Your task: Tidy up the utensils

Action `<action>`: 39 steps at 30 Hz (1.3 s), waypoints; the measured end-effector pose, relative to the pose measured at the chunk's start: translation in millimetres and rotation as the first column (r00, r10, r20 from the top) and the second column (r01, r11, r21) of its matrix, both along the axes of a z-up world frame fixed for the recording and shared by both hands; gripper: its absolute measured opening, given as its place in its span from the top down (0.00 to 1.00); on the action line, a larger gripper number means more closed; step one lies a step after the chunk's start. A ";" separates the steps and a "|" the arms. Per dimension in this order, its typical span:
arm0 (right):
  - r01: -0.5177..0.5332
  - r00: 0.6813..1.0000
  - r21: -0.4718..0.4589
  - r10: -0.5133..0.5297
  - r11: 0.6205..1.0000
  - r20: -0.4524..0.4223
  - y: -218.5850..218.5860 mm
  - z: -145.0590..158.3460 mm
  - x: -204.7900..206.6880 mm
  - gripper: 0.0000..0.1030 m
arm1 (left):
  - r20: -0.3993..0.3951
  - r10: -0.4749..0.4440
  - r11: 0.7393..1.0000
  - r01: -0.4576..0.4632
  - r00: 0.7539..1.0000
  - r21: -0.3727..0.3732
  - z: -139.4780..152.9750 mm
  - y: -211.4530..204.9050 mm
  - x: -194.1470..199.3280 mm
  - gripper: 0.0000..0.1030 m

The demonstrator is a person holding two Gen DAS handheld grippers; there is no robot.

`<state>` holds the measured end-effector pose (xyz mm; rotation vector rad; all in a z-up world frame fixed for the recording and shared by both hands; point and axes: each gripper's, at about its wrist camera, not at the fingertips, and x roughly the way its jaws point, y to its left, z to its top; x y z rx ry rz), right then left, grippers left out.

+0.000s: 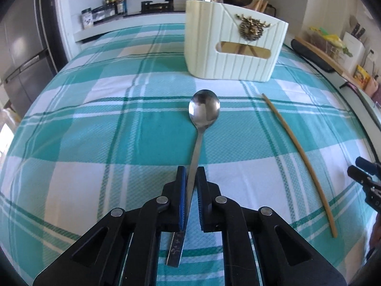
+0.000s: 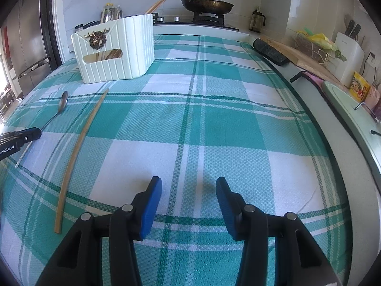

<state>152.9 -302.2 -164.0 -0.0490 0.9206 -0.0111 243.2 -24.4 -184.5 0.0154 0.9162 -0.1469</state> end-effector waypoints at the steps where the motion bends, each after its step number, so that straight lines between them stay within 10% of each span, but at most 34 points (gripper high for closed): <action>1: -0.033 0.999 0.036 0.033 0.999 -0.001 8.9 4.9 -0.8 0.53 | -0.003 0.010 1.000 -0.010 1.000 -0.006 0.2 6.0 -2.1 0.92; 9: -0.290 0.955 0.084 0.295 0.953 -0.043 100.3 9.4 17.7 0.56 | -0.016 0.022 1.000 -0.023 1.000 -0.015 -0.5 17.5 -9.0 0.92; 14: -0.228 0.971 0.050 0.231 0.972 -0.056 99.4 -0.9 23.6 0.91 | -0.016 0.019 1.000 -0.019 1.000 -0.021 -0.2 21.1 -15.3 0.91; 17: -0.161 0.985 0.060 0.164 0.985 -0.056 81.7 0.5 17.8 0.93 | -0.022 0.013 1.000 -0.014 1.000 -0.028 0.4 23.6 -17.8 0.89; 23: 0.018 0.998 -0.011 -0.019 1.000 -0.054 36.9 2.2 -9.3 0.93 | -0.019 0.008 1.000 -0.009 1.000 -0.025 3.1 32.6 -22.4 0.39; 26: 0.056 0.998 -0.024 -0.057 0.998 -0.041 20.8 3.9 -19.1 0.86 | -0.028 -0.001 0.999 0.000 1.000 -0.034 0.6 35.6 -19.7 0.25; 29: 0.039 0.999 0.029 -0.038 0.999 -0.030 13.8 4.6 -21.4 0.43 | -0.032 -0.020 1.000 0.020 0.999 -0.007 -2.2 32.0 -16.5 0.19; 39: -0.004 1.000 0.030 0.005 1.000 -0.022 11.6 -5.6 -8.9 0.40 | -0.050 -0.037 0.997 0.041 0.998 0.067 -9.7 27.2 -13.1 0.01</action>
